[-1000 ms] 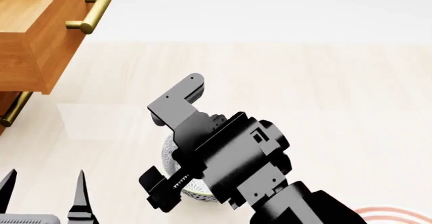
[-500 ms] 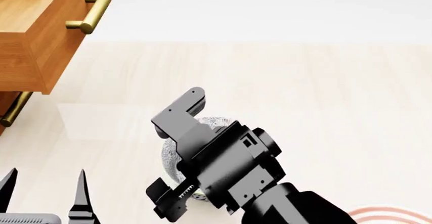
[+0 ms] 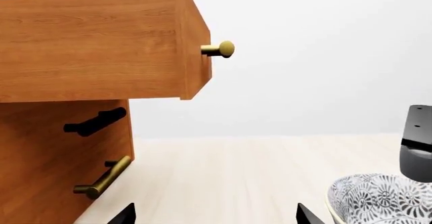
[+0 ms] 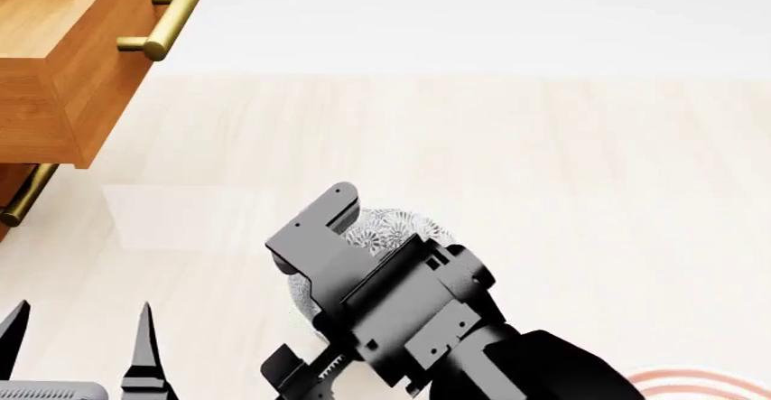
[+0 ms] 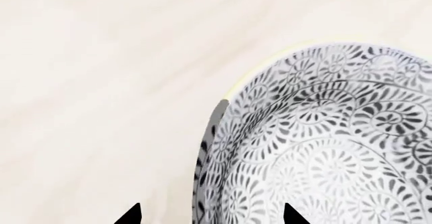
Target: Put the bowl on the plate.
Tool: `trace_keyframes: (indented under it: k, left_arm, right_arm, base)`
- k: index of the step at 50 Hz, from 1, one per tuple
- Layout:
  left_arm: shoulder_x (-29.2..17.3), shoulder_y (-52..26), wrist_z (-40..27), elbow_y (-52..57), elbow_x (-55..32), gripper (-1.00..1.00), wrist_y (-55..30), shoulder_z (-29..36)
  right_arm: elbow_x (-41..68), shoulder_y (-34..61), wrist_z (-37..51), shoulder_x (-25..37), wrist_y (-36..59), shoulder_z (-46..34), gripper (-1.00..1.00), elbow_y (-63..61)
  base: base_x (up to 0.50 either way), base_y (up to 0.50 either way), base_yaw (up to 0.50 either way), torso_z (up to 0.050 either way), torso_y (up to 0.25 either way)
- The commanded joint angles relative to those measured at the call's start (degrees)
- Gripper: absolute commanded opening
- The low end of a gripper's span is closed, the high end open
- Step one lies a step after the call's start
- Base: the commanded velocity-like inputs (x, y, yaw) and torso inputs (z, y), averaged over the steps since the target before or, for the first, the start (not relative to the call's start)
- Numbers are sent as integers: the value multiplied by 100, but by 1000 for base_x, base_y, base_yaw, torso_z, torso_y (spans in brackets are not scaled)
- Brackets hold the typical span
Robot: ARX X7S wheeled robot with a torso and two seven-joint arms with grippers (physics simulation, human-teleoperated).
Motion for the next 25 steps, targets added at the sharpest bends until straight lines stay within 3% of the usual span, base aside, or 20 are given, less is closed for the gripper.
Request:
trace_keyframes:
  k: [1, 20, 21, 25]
  left_arm:
    - [-17, -2, -23, 6, -16, 100, -6, 16]
    - [-50, -3, -65, 51, -27, 100, -24, 48]
    - [-50, 0, -67, 42, -27, 100, -11, 47]
    - [-50, -7, -74, 26, -22, 100, -6, 60]
  right_arm:
    - [683, 90, 103, -5, -274, -670, 100, 151]
    - [733, 19, 41, -5, -419, -893, 100, 245]
    - [725, 20, 58, -5, -427, -890, -100, 251]
    - [712, 22, 61, -4, -427, -887, -100, 256]
  base:
    - [0, 0, 0, 0, 0]
    - [0, 0, 0, 0, 0]
    - [0, 0, 0, 0, 0]
    - [0, 0, 0, 0, 0]
